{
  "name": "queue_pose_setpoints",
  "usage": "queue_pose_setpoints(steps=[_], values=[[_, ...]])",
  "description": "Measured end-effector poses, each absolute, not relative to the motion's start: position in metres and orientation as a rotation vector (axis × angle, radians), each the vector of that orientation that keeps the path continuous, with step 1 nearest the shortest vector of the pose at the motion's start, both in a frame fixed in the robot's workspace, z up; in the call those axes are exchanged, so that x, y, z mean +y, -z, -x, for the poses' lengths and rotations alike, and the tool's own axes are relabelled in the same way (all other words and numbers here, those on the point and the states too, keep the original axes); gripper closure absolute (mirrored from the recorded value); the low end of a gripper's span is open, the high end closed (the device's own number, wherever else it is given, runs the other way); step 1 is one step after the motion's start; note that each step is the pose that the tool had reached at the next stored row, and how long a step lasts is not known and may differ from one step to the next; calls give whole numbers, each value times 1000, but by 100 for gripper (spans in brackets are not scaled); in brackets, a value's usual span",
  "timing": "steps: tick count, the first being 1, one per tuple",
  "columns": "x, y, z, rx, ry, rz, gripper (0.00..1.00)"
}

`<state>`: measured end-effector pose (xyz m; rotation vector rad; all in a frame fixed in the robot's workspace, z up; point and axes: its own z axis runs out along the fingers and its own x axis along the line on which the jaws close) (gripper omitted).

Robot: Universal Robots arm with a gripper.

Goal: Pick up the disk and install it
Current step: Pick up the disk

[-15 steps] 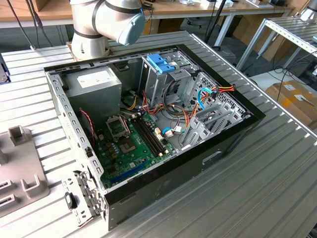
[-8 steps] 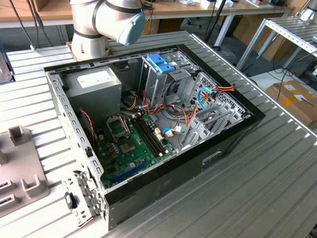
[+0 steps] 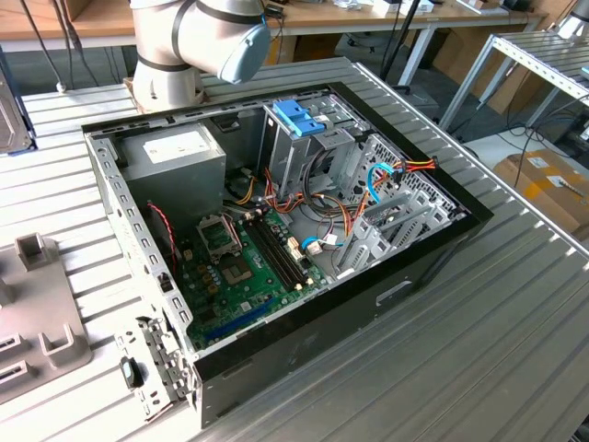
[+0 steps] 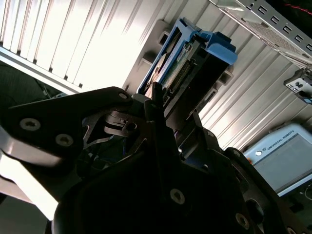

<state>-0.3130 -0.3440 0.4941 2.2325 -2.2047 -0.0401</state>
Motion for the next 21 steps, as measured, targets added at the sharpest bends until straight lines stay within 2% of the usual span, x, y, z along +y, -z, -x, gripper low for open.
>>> queue_pose_setpoints(steps=[21], values=[[-344, -494, 288, -2205, 40, -2232, 65]])
